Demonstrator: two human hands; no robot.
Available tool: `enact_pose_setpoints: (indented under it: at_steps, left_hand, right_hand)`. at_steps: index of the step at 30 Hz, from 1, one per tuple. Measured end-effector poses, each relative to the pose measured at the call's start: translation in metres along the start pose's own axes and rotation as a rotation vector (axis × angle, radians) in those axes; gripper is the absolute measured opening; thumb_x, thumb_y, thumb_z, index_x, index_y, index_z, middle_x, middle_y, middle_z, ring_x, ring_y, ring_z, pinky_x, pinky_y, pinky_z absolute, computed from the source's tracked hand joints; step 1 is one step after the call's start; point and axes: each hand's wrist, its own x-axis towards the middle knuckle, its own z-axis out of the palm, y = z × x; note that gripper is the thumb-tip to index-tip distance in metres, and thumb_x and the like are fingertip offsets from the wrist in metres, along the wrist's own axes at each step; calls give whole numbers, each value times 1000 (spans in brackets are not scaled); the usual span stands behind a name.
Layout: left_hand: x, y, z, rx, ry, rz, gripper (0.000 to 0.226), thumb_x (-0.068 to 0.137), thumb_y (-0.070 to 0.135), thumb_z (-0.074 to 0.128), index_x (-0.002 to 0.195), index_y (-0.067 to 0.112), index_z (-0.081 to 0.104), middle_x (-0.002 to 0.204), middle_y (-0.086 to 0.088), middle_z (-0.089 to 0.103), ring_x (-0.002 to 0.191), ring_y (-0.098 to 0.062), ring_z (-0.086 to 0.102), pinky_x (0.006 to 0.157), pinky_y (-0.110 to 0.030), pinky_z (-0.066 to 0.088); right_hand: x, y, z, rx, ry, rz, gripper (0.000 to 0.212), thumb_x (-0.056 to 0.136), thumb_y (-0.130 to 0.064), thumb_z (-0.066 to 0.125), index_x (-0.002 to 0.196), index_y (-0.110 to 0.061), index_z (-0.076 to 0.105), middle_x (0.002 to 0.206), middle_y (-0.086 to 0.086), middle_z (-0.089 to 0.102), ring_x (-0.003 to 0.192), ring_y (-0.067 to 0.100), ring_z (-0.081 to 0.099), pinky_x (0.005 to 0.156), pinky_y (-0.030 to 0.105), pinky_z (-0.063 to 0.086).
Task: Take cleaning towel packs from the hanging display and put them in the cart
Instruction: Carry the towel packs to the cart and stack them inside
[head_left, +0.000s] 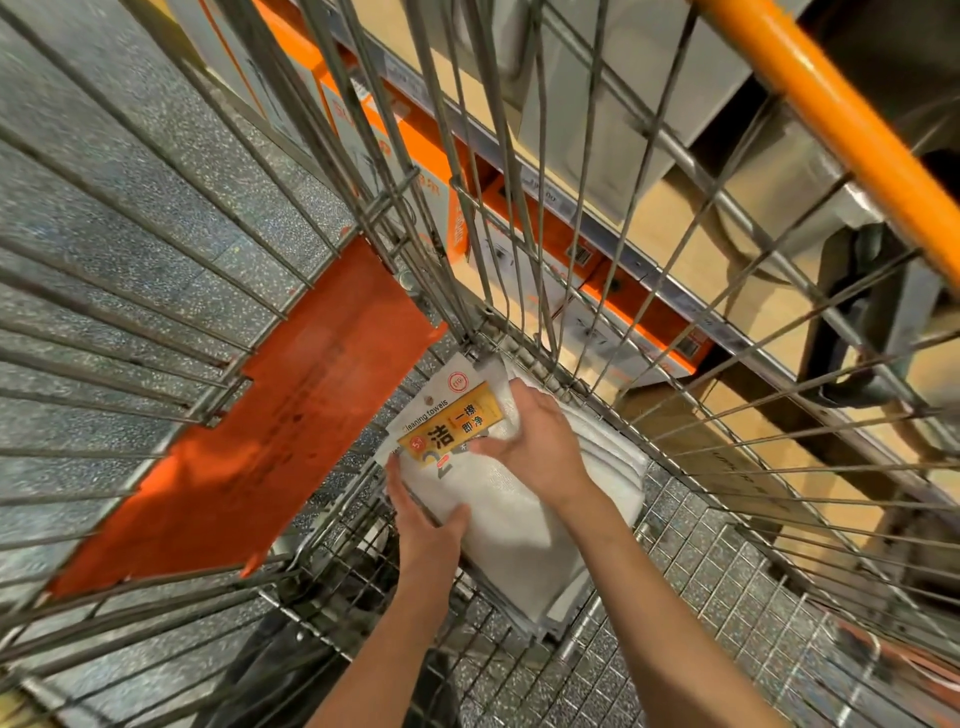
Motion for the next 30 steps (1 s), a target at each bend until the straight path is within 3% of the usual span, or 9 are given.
enact_pose_setpoints:
  at_steps: [3, 9, 13, 18, 21, 25, 30]
  left_hand:
    - [-2, 1, 0, -11, 7, -11, 94, 85, -11, 57, 146, 39, 7, 143, -9, 36, 110, -19, 51, 94, -33, 42]
    - [-2, 2, 1, 2, -3, -9, 94, 85, -11, 56, 146, 41, 6, 144, -7, 34, 115, -22, 50, 102, -40, 42]
    - [-1, -1, 0, 4, -17, -17, 95, 85, -7, 58, 146, 43, 5, 147, -7, 33, 124, -28, 47, 106, -51, 38]
    - [-2, -3, 1, -26, -19, -19, 92, 86, -5, 55, 146, 40, 2, 140, -8, 36, 112, -24, 50, 95, -39, 41]
    - [-3, -3, 2, -75, -42, -26, 93, 86, -9, 53, 146, 39, 2, 138, -8, 38, 117, -27, 47, 100, -45, 40]
    - [-2, -4, 3, -94, -47, -24, 97, 83, -14, 54, 147, 36, 0, 141, -7, 37, 122, -28, 45, 105, -48, 38]
    - [-1, -8, 2, -122, -48, -26, 100, 82, -17, 54, 146, 38, 0, 144, -7, 35, 124, -28, 44, 104, -46, 39]
  right_hand:
    - [-6, -5, -3, 8, -11, -44, 63, 73, -47, 74, 119, -19, 42, 124, -1, 54, 117, 22, 48, 78, 32, 36]
    - [-11, -3, -10, 219, -80, 26, 50, 72, -36, 78, 102, -29, 40, 116, -12, 52, 112, 15, 47, 86, 36, 44]
    - [-5, -7, -13, 149, -144, 12, 64, 69, -39, 79, 115, -33, 35, 123, -3, 58, 108, 23, 55, 86, 39, 47]
    - [-12, -9, -6, 192, -48, 10, 86, 65, -33, 84, 132, -27, 31, 134, -2, 45, 121, 16, 39, 103, 37, 35]
    - [-16, -4, -4, 112, -48, -33, 80, 70, -37, 78, 138, -19, 40, 133, -2, 45, 119, 14, 27, 104, 25, 27]
    - [-22, -5, -3, 12, -19, -118, 78, 75, -40, 74, 139, -14, 39, 143, 0, 39, 132, 17, 23, 110, 25, 21]
    - [-21, -8, -5, 69, -76, -51, 76, 74, -37, 75, 138, -23, 37, 137, 3, 51, 127, 24, 43, 103, 35, 36]
